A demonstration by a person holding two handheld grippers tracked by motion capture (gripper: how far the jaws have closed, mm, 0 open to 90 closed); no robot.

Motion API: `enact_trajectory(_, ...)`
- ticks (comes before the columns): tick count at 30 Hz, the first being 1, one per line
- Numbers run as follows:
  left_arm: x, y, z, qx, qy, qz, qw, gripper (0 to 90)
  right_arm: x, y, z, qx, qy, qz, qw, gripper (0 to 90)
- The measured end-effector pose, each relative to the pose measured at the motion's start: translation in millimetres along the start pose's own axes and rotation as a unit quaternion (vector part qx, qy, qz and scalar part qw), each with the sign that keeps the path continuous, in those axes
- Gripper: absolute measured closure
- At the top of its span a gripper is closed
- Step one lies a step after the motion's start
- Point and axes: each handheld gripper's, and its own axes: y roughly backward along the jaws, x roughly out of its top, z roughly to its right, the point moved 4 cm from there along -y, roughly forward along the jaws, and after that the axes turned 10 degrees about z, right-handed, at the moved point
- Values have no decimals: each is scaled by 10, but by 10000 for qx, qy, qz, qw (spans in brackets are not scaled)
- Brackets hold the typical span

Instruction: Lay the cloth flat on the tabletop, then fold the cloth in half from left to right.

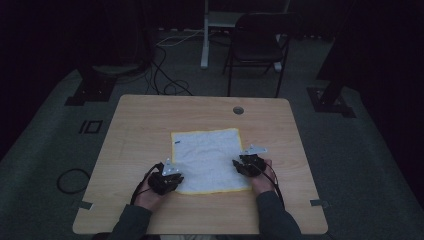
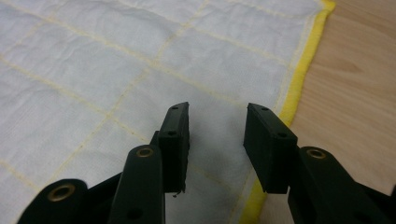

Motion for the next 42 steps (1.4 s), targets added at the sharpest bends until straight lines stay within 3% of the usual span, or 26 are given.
enact_trajectory(13, -123, 131, 11, -7, 234, 114, 9997, 824, -143, 233, -134, -104, -172, -45, 9998, 595)
enact_trajectory(18, -168, 183, 55, -26, 351, 150, 9993, 827, -159, 260, -178, -122, -142, -47, 9998, 593)
enact_trajectory(25, -192, 214, 94, 3, 357, 155, 9992, 827, -159, 258, -183, -106, -153, -41, 9998, 588)
enact_trajectory(26, -193, 222, 82, -36, 522, 166, 9985, 826, -159, 258, -185, -103, -151, -41, 9998, 588)
enact_trajectory(28, -191, 228, 83, -38, 567, 209, 9982, 796, -159, 258, -187, -103, -149, -40, 9998, 588)
enact_trajectory(30, -181, 243, 77, 8, 607, 270, 9978, 705, -159, 258, -184, -86, -152, -40, 9998, 585)
enact_trajectory(32, -125, 260, 32, 103, 745, 474, 9960, 669, -159, 257, -182, -79, -155, -38, 9998, 584)
enact_trajectory(35, -52, 239, -43, 259, 813, 571, 9947, 628, -159, 257, -185, -86, -156, -39, 9998, 583)
enact_trajectory(37, -15, 204, -100, 498, 842, 599, 9934, 603, -159, 257, -187, -98, -142, -37, 9998, 583)
enact_trajectory(38, -15, 204, -100, 498, 842, 599, 9934, 594, -159, 257, -190, -111, -123, -40, 9999, 583)
enact_trajectory(39, 9, 155, -164, 647, 972, 634, 9911, 581, -158, 255, -194, -123, -106, -36, 9999, 583)
enact_trajectory(40, 9, 155, -164, 647, 972, 634, 9911, 576, -157, 255, -194, -126, -101, -42, 9999, 583)
enact_trajectory(42, 22, 56, -261, 798, 1115, 576, 9889, 574, -159, 256, -191, -109, -122, -42, 9999, 582)
